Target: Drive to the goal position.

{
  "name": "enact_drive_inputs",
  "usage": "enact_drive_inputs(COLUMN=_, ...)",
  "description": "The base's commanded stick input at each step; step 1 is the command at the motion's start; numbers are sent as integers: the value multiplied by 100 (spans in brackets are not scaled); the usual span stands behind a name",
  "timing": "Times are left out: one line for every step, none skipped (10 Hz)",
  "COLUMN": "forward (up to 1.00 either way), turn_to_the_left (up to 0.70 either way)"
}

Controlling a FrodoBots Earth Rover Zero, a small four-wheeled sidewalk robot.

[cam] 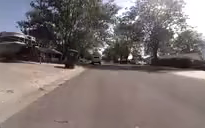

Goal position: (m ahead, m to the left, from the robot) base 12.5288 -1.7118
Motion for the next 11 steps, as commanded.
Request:
enact_drive_inputs(forward=100, turn_to_the_left=0)
enact_drive_inputs(forward=100, turn_to_the_left=0)
enact_drive_inputs(forward=100, turn_to_the_left=0)
enact_drive_inputs(forward=100, turn_to_the_left=0)
enact_drive_inputs(forward=100, turn_to_the_left=0)
enact_drive_inputs(forward=100, turn_to_the_left=0)
enact_drive_inputs(forward=100, turn_to_the_left=0)
enact_drive_inputs(forward=100, turn_to_the_left=0)
enact_drive_inputs(forward=100, turn_to_the_left=0)
enact_drive_inputs(forward=100, turn_to_the_left=0)
enact_drive_inputs(forward=100, turn_to_the_left=0)
